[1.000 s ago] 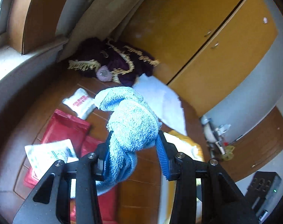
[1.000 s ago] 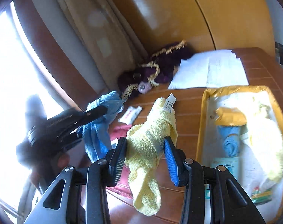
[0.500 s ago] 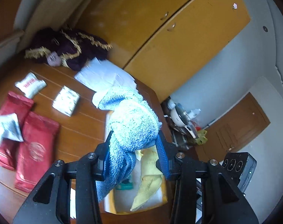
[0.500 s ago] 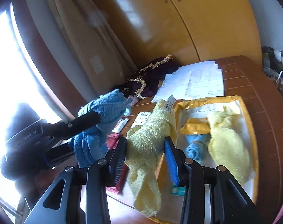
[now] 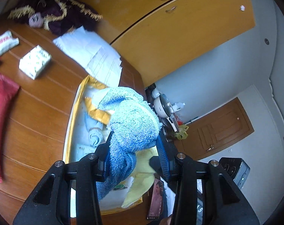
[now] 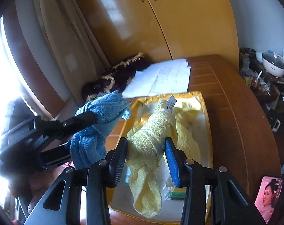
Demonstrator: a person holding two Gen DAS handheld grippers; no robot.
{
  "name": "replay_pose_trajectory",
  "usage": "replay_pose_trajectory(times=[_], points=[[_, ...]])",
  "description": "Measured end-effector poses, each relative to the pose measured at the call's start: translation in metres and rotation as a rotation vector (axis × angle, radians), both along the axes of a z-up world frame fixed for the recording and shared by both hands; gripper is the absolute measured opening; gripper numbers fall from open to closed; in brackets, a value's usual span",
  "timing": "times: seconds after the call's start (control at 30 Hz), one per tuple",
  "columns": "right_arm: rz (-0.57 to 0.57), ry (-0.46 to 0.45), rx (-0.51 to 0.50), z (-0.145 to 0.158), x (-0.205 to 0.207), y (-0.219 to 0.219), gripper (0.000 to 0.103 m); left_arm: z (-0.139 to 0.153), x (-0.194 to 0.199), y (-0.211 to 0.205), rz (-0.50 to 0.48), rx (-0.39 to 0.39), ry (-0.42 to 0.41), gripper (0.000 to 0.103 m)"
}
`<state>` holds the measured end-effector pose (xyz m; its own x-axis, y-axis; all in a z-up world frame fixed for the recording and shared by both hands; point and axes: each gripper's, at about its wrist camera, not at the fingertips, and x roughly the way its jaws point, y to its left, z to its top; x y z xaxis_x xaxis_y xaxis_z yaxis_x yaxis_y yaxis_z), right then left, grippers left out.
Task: Organize soft objects
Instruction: 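Carry the blue towel and tagged yellow towel into the tray and open both tools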
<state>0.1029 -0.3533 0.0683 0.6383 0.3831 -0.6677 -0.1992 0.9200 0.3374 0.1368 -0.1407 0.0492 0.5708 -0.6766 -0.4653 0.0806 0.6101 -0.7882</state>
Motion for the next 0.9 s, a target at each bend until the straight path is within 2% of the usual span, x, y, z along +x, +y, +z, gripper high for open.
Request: replay_pose_trajectory(times=[0.1,0.23,0.33,0.47,0.57,0.7,0.9], points=[[0.008,0.033,-0.017,-0.012,0.0,0.005,0.042,-0.007,0.005,-0.003,-0.013,-0.04,0.049,0.04],[0.008,0.036,-0.045,-0.018,-0.001,0.009,0.042,0.009,0.002,-0.007,-0.025,-0.096,0.003,0.04],[0.0,0.04,-0.061,-0.02,-0.001,0.01,0.042,0.0,0.008,-0.008,-0.041,-0.156,0.045,0.04],[-0.004,0.051,-0.085,-0.023,-0.002,0.013,0.042,-0.04,0.017,-0.007,-0.008,-0.13,0.175,0.04],[-0.002,0.067,-0.096,-0.027,0.0,0.014,0.043,-0.061,0.015,-0.007,-0.001,-0.116,0.23,0.04],[0.004,0.085,-0.108,-0.031,0.003,0.019,0.043,-0.071,0.008,-0.01,-0.019,-0.054,0.239,0.04],[0.013,0.097,-0.159,-0.037,0.005,0.026,0.045,-0.07,0.001,-0.015,-0.039,0.041,0.206,0.041]])
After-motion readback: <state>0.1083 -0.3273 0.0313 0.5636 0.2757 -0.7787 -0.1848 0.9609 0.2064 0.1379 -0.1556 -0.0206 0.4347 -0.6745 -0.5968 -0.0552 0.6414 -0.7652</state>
